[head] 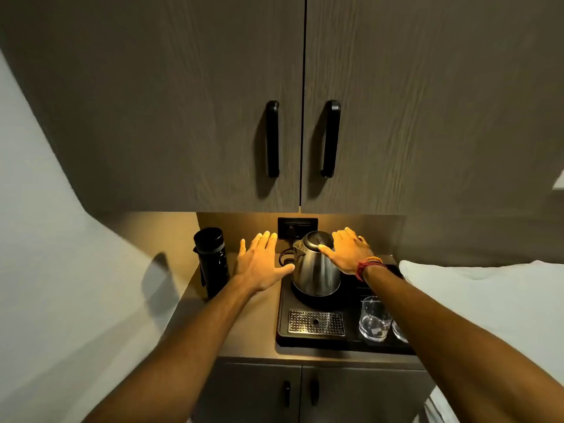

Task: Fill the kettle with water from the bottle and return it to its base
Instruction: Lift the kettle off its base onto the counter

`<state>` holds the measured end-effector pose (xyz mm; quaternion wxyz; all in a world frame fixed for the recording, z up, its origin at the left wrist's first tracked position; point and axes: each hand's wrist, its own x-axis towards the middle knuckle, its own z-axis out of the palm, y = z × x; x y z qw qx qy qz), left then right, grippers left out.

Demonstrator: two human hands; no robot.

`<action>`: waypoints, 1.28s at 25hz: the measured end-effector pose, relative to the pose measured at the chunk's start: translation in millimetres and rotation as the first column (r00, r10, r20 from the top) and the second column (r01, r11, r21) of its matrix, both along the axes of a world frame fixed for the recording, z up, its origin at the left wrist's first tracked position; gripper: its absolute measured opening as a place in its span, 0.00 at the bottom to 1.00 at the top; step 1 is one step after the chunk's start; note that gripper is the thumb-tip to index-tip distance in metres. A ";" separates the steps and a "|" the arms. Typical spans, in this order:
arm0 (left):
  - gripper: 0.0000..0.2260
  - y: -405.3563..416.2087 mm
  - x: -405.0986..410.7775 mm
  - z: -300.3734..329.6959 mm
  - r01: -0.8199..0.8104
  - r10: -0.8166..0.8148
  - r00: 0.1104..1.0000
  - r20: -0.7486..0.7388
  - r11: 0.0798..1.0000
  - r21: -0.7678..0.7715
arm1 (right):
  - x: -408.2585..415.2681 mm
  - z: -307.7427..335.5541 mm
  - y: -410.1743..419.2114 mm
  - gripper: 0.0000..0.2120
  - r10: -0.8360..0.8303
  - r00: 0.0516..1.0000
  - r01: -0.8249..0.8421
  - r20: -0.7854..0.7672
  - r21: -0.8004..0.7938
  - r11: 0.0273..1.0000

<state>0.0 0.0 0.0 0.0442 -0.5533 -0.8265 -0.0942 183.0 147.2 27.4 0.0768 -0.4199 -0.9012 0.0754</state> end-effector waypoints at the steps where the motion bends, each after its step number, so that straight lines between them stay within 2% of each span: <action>1: 0.43 10.2 -1.7 -0.3 -0.006 0.006 1.000 0.017 1.000 -0.001 | -8.5 -1.0 10.4 0.30 -0.014 1.000 0.014 0.012 -0.010 1.000; 5: 0.43 45.4 -12.9 -10.0 -0.045 0.045 0.999 0.016 0.999 -0.006 | -41.9 -1.4 39.5 0.27 -0.038 0.998 0.043 0.058 -0.078 0.996; 8: 0.44 62.6 -23.0 -16.8 -0.053 0.054 0.998 0.028 0.998 -0.038 | -50.4 -13.2 52.3 0.17 -0.075 0.997 0.075 0.005 -0.115 0.991; 14: 0.44 83.7 -39.4 -21.1 -0.041 0.042 0.999 0.030 0.999 -0.026 | -50.4 -26.2 60.9 0.20 -0.150 0.973 0.073 -0.178 -0.376 0.924; 15: 0.43 84.7 -39.4 -21.0 -0.034 0.035 0.999 0.027 0.999 -0.020 | -43.6 -30.0 65.0 0.19 -0.164 0.969 0.072 -0.184 -0.425 0.902; 17: 0.42 86.6 -38.8 -19.9 -0.019 0.019 1.000 0.013 1.000 -0.022 | -19.5 -36.4 76.3 0.17 -0.367 0.887 0.110 -0.280 -0.643 0.758; 19: 0.39 87.4 -39.5 -15.4 -0.008 0.008 1.000 -0.006 1.000 -0.007 | 3.7 -35.8 92.5 0.12 -0.515 0.811 0.153 -0.278 -0.748 0.646; 20: 0.37 87.7 -40.0 -12.3 -0.005 0.005 1.000 -0.014 1.000 0.007 | 6.8 -32.9 100.2 0.09 -0.520 0.819 0.176 -0.241 -0.758 0.628; 21: 0.35 87.7 -40.2 -9.3 0.000 0.000 1.000 -0.024 1.000 0.024 | 6.5 -31.6 106.7 0.10 -0.491 0.839 0.162 -0.236 -0.752 0.638; 23: 0.29 86.2 -40.8 -5.3 0.019 -0.016 0.998 -0.060 0.999 0.044 | -2.0 -23.9 105.0 0.14 -0.388 0.891 0.130 -0.237 -0.686 0.716; 26: 0.28 81.7 -42.6 1.9 0.017 -0.018 0.994 -0.108 1.000 -0.014 | -5.5 -18.8 90.0 0.21 -0.351 0.908 0.139 -0.230 -0.624 0.769; 28: 0.28 78.3 -46.2 6.3 -0.028 0.023 0.995 -0.099 0.998 -0.051 | -3.9 -24.9 88.8 0.22 -0.356 0.900 0.131 -0.251 -0.623 0.771; 32: 0.25 66.2 -56.9 15.4 -0.102 0.100 0.994 -0.050 0.994 -0.045 | -6.9 -32.1 85.2 0.16 -0.427 0.812 0.081 -0.398 -0.648 0.757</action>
